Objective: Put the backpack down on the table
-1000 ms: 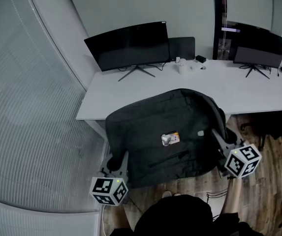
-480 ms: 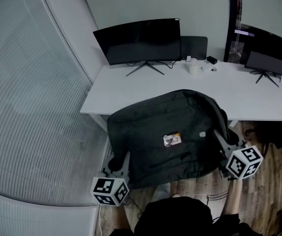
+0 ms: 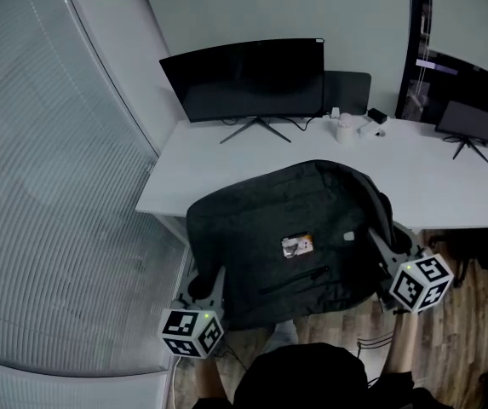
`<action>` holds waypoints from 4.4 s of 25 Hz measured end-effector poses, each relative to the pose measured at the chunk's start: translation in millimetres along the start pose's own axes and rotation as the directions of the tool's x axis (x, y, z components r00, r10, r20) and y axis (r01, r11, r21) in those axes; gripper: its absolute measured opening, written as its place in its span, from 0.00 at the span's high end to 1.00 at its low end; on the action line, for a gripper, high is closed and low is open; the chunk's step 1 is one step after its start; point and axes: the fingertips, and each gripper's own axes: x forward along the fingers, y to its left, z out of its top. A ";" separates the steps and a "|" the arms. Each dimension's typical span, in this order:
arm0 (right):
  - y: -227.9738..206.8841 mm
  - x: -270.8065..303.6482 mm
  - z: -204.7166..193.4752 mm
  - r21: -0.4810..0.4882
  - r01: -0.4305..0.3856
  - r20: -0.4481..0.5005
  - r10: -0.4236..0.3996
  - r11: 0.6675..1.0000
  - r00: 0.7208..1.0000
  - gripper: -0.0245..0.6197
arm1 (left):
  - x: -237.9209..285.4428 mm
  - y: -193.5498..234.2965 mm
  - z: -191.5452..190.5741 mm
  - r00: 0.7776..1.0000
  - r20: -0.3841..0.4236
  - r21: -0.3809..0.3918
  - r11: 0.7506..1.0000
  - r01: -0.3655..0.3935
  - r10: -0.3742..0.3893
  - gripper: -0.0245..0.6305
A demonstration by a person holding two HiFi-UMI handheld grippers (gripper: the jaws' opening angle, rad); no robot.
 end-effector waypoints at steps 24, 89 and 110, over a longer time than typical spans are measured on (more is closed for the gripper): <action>-24.4 134.9 41.1 0.020 0.080 0.048 -0.081 0.997 0.996 0.75 | 130.2 97.8 59.9 0.996 0.010 0.047 0.995 0.093 -0.094 0.87; -209.7 390.5 -73.0 0.203 0.180 -0.409 -0.083 0.963 0.909 0.75 | 428.0 183.3 -40.5 0.879 -0.446 -0.218 0.973 0.079 -0.171 0.87; -228.6 391.5 -105.1 0.246 0.253 -0.499 -0.102 0.936 0.860 0.72 | 440.1 197.4 -63.1 0.838 -0.528 -0.266 0.964 -0.010 -0.137 0.70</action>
